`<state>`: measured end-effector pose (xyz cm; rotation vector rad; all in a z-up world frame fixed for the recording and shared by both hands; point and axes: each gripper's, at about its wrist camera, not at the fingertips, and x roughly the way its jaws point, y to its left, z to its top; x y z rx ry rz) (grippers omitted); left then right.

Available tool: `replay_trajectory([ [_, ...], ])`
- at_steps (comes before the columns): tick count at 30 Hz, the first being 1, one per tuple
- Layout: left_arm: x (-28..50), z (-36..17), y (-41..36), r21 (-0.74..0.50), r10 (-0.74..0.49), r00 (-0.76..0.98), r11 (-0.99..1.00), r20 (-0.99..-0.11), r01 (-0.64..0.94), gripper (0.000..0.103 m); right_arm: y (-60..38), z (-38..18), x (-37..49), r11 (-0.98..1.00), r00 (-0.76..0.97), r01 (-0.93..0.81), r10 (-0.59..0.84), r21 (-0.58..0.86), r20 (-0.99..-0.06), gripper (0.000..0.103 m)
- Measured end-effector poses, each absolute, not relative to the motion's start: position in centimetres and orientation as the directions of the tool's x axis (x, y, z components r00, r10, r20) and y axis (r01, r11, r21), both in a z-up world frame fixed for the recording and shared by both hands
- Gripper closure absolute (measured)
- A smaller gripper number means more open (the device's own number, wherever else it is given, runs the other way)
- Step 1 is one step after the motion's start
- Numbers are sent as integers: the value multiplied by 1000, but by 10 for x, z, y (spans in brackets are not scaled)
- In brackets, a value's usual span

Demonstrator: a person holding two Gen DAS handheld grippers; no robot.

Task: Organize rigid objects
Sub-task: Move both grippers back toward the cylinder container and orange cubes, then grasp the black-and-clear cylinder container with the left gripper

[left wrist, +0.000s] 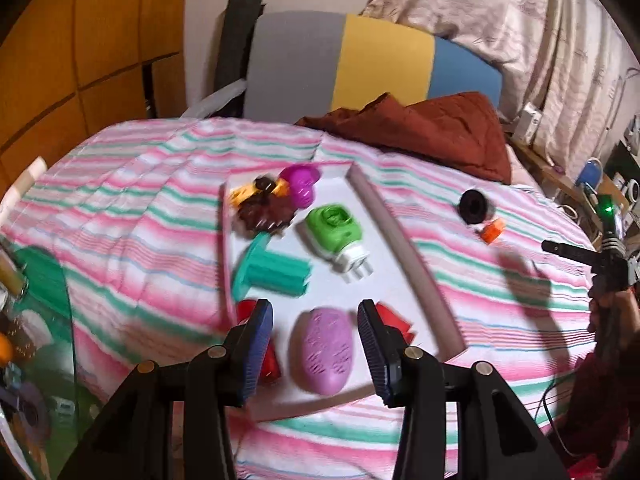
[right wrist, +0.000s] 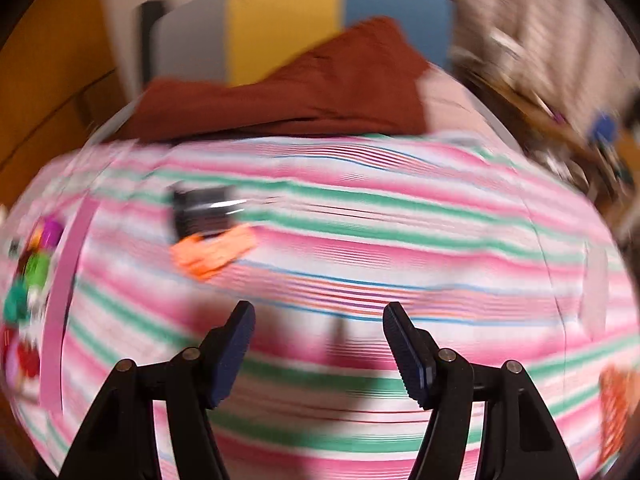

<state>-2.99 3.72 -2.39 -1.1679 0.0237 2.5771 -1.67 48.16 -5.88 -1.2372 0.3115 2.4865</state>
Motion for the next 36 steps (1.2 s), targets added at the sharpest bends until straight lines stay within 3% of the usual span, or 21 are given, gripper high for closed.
replay_trajectory([
  [6,-35,-11,77,-108,328,-606,-923,-725,-370,59,518,-71,-11,-819,-488,-558,196,131,-851,36],
  [21,-97,-25,209,-204,447,-401,-830,-800,-519,58,508,-63,-9,-843,-518,-514,160,157,-840,33],
  [36,-159,-35,328,85,344,-380,-635,-859,-768,54,504,-56,-11,-851,-554,-488,129,195,-823,33],
])
